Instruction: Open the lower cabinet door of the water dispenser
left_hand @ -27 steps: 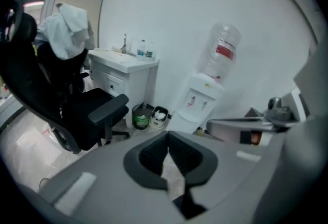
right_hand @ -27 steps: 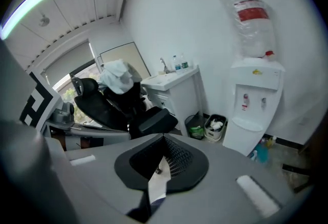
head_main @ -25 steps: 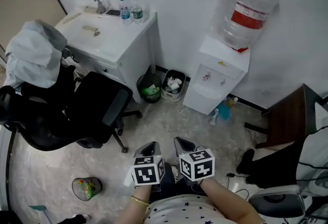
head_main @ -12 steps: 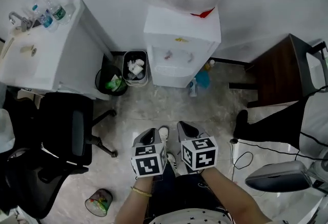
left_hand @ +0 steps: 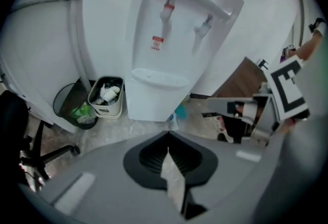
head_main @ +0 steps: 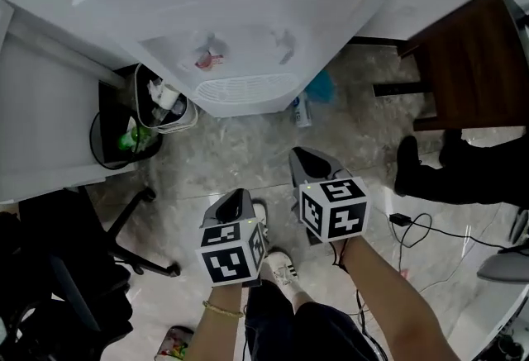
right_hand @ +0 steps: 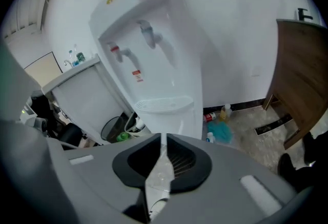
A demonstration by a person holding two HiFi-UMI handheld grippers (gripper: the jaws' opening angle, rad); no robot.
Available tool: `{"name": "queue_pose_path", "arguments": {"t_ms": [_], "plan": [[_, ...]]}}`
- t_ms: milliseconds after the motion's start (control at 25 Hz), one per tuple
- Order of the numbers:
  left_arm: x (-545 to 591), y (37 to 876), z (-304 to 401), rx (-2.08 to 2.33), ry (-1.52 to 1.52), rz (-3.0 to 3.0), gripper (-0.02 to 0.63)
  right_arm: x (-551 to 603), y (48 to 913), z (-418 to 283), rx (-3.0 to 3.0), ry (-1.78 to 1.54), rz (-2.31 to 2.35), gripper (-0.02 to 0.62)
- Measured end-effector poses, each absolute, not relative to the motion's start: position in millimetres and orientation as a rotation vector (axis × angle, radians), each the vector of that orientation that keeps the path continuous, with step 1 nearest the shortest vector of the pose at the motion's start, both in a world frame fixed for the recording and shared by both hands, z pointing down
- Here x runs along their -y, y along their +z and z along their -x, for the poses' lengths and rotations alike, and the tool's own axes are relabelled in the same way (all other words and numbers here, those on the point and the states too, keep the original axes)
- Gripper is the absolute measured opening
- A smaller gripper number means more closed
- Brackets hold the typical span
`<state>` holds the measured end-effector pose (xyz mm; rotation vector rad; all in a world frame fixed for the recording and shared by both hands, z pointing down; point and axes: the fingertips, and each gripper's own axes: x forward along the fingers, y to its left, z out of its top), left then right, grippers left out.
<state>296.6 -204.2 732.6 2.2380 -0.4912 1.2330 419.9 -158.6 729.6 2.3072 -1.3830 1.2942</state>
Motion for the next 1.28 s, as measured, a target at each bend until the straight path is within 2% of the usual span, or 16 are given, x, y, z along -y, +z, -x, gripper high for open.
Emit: {"name": "queue_pose_path", "arguments": {"t_ms": [80,160,320,560,880,1080,1280], "plan": [[203.1,770.4,-303.2,0.468,1.255,-2.239,0.007,157.4,770.8,-434.5,1.37,1.306,-2.324,0.14],[202.7,803.2,-311.1,0.461,1.277,-2.25,0.008,156.3,805.8,-453.4,1.359,1.274,-2.341,0.154],[202.7,848.7,-325.0,0.446,1.32,-2.272,0.008,165.2,852.0,-487.0,1.396,1.099,-2.317,0.255],[218.3,880.9,-342.8,0.438,1.328,-2.293,0.008,206.1,874.8,-531.8,1.445,0.911,-2.3,0.347],[230.0,893.9,-338.0,0.436,1.312,-2.248,0.008,227.6,875.5,-554.9,1.424,0.849,-2.313,0.351],[236.5,895.8,-336.0,0.454,1.299,-2.247,0.008,221.1,876.4,-549.1,1.377,0.88,-2.31,0.308],[231.8,890.5,-326.5,0.47,1.263,-2.274,0.008,192.6,873.7,-513.1,1.359,0.927,-2.346,0.244]]}}
